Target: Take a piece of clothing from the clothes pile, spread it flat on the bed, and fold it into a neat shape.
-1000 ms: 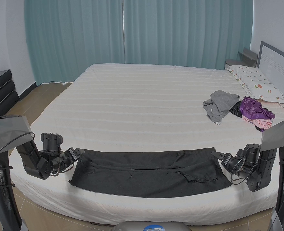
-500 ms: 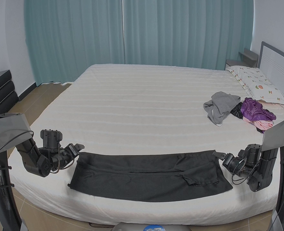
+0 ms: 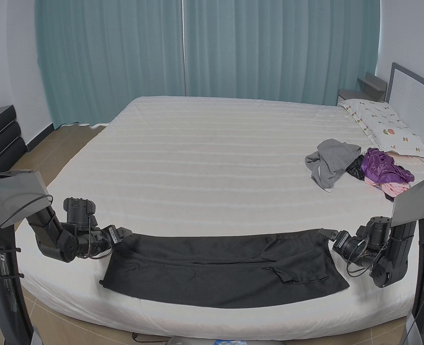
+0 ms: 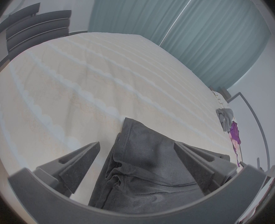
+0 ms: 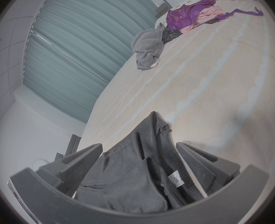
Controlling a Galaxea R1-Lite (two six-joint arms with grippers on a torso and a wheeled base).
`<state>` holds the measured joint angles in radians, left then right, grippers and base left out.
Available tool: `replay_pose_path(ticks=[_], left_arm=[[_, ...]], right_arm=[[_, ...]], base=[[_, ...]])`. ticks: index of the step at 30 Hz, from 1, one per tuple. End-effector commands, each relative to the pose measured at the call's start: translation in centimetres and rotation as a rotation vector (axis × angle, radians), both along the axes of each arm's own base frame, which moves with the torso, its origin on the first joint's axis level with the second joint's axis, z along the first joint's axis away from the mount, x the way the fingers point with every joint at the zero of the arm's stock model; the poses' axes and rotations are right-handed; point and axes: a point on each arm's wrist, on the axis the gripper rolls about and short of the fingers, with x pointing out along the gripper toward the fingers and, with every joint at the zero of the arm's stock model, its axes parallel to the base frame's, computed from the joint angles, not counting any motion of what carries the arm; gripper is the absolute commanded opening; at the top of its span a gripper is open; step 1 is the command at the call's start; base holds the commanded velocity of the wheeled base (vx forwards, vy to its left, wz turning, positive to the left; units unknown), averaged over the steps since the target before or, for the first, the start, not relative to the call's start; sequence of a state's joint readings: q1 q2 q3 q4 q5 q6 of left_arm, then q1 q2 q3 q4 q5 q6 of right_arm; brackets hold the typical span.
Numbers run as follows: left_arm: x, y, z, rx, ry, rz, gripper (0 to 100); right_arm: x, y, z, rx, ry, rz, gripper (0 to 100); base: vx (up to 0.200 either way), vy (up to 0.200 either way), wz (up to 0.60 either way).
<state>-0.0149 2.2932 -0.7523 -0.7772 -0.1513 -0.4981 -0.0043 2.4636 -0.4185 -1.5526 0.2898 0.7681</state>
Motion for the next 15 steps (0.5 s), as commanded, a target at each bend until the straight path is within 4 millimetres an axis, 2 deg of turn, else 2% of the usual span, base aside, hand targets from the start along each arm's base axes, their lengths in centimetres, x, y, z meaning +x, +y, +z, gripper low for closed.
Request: replay_pose_path(ticks=[1,4,5,15], left_arm=[[0.1,-0.2,-0.6,0.004,0.016,-0.04,100],[0.3,-0.3,-1.4,0.016,0.024,-0.083,100],[0.4,-0.3,-2.4,0.048,0.036,-0.112,100],[-0.7,-0.9,-3.2,0.095,0.064,-0.176,100]], right_arm=[[-0.2,-0.7,0.6,0.005,-0.017,-0.025,100],[-0.4,-1.0,0.6,0.006,-0.009,-0.036,100],[-0.5,-1.2,0.4,0.006,0.0,-0.042,100],[-0.8,-1.0,0.1,-0.002,0.016,-0.031,100]], base=[[0.0,0.0,0.0],[0.0,0.0,0.0],[0.0,0.0,0.0],[0.0,0.0,0.0]])
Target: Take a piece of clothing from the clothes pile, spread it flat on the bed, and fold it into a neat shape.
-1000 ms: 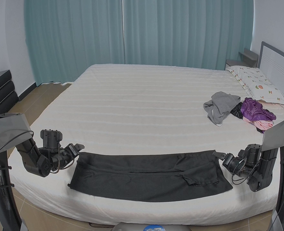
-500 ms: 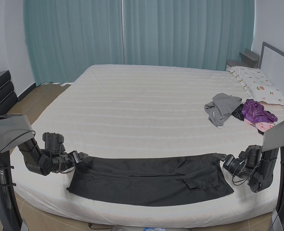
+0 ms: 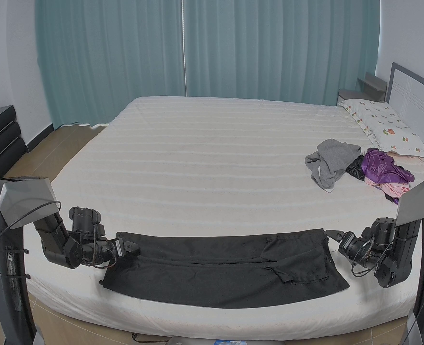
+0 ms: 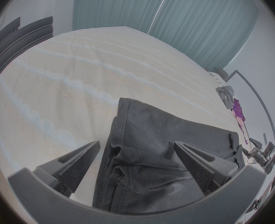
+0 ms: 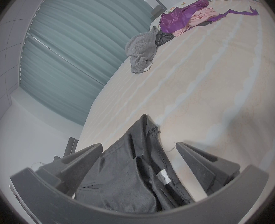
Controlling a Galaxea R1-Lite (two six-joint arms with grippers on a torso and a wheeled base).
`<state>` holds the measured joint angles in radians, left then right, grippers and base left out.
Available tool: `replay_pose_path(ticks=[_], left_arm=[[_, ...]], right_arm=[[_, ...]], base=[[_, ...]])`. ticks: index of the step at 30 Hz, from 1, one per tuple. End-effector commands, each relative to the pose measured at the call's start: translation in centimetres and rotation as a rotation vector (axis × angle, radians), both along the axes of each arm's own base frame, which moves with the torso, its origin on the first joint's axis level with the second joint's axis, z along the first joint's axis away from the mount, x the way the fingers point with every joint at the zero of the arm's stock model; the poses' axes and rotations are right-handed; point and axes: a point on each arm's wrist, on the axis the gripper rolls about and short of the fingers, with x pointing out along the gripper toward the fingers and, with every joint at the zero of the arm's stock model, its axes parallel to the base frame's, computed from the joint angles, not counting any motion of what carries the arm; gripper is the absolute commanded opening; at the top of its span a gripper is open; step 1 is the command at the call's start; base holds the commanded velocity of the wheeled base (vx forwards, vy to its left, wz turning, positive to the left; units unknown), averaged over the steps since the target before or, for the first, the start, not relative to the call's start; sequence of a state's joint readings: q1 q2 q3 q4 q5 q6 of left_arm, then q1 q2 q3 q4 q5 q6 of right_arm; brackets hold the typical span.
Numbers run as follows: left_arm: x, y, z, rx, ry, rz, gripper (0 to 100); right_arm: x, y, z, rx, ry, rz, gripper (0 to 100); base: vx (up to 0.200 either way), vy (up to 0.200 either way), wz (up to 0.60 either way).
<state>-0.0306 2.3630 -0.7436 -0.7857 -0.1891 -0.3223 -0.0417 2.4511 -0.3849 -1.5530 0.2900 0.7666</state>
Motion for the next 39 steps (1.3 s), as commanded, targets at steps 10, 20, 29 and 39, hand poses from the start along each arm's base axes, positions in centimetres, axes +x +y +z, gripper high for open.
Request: replay_pose_path(ticks=[10,20,29,39], left_arm=[[-0.2,-0.5,-0.6,0.0,0.021,-0.012,0],[0.1,-0.5,-0.4,-0.004,0.012,-0.006,0],[-0.5,0.2,2.0,-0.016,-0.034,0.027,0],[-0.3,1.2,1.9,-0.013,-0.034,0.059,0]], right_arm=[[-0.2,0.2,-0.1,-0.004,0.001,0.007,100],[-0.4,0.1,-0.4,-0.003,0.016,0.005,100],[-0.5,0.2,-0.6,-0.003,0.023,0.007,100],[-0.5,0.2,-0.6,-0.003,0.024,0.007,100]], base=[[0.0,0.0,0.0],[0.0,0.0,0.0],[0.0,0.0,0.0],[0.0,0.0,0.0]])
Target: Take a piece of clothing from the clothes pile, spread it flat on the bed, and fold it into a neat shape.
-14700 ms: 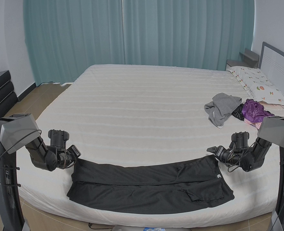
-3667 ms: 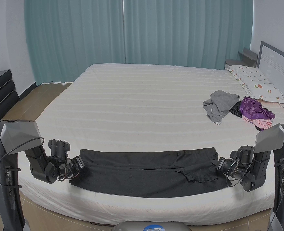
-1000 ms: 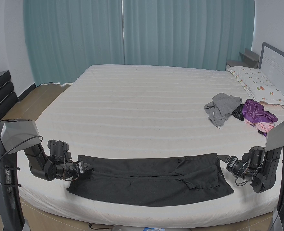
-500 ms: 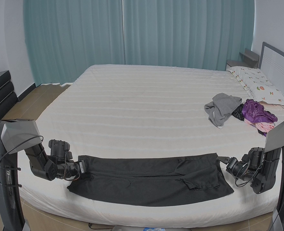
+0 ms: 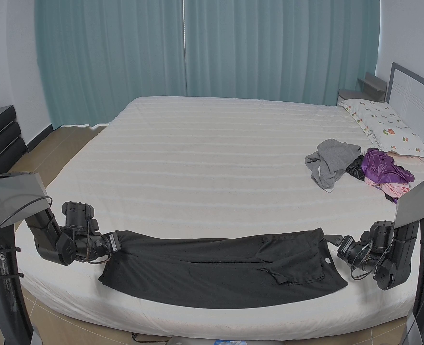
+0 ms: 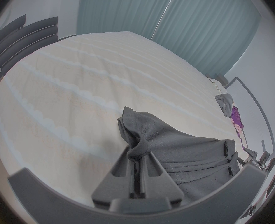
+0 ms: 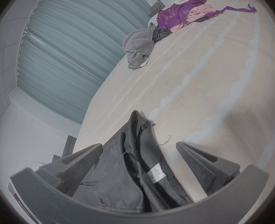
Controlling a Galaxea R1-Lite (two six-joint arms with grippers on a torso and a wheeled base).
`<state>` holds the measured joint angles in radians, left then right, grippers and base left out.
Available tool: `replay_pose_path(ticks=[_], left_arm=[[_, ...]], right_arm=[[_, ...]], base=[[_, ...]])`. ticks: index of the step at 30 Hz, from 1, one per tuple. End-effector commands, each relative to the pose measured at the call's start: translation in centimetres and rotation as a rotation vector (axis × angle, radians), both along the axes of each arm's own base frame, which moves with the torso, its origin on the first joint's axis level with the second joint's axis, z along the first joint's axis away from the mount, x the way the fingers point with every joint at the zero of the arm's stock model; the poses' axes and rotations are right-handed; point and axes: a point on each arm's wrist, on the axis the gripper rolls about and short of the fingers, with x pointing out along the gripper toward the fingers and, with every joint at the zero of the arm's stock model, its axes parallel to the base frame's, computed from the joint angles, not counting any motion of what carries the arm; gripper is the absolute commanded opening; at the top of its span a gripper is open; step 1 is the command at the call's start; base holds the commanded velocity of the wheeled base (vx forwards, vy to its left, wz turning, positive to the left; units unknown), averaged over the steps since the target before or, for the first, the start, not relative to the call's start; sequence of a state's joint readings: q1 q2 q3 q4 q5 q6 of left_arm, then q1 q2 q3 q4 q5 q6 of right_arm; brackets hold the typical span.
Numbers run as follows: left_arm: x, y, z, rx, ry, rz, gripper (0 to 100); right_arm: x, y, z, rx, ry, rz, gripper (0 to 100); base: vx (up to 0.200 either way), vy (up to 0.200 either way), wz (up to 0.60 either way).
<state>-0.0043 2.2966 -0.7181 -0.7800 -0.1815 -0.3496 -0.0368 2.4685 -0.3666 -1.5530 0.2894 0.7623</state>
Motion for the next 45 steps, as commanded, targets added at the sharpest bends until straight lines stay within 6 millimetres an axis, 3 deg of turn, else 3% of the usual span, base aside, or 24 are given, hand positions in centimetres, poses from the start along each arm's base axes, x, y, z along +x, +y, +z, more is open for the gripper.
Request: replay_pose_path(ticks=[1,45], left_arm=[[0.12,0.31,0.02,0.0,-0.004,0.009,0],[0.44,0.31,-0.58,-0.002,-0.009,0.011,0]], right_arm=[[0.05,0.0,0.03,0.0,-0.011,0.0,100],[0.24,-0.01,-0.09,-0.001,-0.014,0.001,100]], base=[[0.0,0.0,0.0],[-0.027,0.014,0.0]])
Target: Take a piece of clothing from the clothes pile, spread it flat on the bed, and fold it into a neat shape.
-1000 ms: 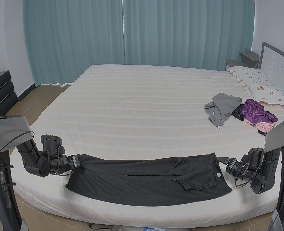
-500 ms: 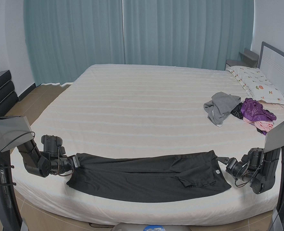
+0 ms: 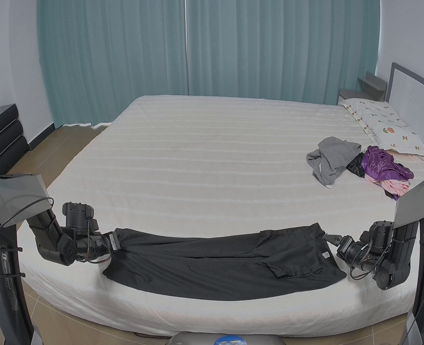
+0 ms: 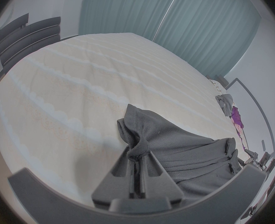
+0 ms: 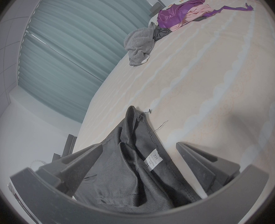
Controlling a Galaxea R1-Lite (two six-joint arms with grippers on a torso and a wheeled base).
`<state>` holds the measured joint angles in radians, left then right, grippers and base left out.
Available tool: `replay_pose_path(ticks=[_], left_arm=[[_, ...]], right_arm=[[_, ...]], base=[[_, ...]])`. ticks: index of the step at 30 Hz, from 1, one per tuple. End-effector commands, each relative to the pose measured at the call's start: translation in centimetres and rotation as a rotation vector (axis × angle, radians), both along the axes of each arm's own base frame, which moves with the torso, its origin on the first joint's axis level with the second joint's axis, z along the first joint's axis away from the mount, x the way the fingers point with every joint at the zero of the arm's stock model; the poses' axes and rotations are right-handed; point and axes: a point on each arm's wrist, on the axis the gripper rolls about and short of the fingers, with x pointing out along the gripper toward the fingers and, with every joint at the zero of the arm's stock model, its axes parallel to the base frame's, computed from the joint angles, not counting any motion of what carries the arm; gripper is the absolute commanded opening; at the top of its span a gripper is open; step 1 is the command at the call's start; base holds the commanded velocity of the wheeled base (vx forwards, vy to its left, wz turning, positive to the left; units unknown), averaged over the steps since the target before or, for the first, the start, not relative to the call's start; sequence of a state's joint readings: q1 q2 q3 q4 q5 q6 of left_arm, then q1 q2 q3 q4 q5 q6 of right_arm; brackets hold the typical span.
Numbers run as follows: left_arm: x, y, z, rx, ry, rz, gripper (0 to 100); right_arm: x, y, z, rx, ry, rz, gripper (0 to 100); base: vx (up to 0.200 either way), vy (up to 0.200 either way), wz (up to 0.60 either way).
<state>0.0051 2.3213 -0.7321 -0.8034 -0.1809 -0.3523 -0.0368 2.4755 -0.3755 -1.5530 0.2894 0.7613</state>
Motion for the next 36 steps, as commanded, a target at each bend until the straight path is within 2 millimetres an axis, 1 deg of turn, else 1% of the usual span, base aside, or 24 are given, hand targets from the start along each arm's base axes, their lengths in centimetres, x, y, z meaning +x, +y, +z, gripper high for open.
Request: replay_pose_path(ticks=[1,11,14,22,31,32,36], left_arm=[[0.0,0.0,0.0,-0.003,0.002,0.002,0],[-0.3,-0.3,0.1,-0.012,0.006,0.006,0],[-0.4,-0.8,0.2,-0.01,0.008,-0.007,0],[-0.6,-1.4,1.6,-0.047,-0.017,0.012,0],[-1.0,-2.0,2.0,-0.051,-0.018,-0.003,0],[-1.1,-2.1,2.5,-0.054,-0.029,-0.003,0],[-1.5,-2.7,3.3,-0.076,-0.04,-0.004,0]], right_arm=[[0.1,0.0,0.1,0.0,-0.012,0.001,100],[0.1,0.0,0.1,0.0,-0.012,0.001,100],[0.1,0.0,0.0,0.0,-0.01,0.001,100],[0.1,0.0,0.0,0.0,-0.01,0.001,100],[0.1,0.0,0.0,0.0,-0.012,0.001,100],[0.1,0.0,0.0,-0.002,-0.012,0.001,100],[0.1,0.0,0.0,-0.002,-0.014,0.003,100]], base=[[0.0,0.0,0.0],[0.0,0.0,0.0],[0.0,-0.2,0.0],[0.0,-0.2,0.0],[0.0,-0.2,0.0],[0.0,-0.2,0.0],[0.0,-0.2,0.0]])
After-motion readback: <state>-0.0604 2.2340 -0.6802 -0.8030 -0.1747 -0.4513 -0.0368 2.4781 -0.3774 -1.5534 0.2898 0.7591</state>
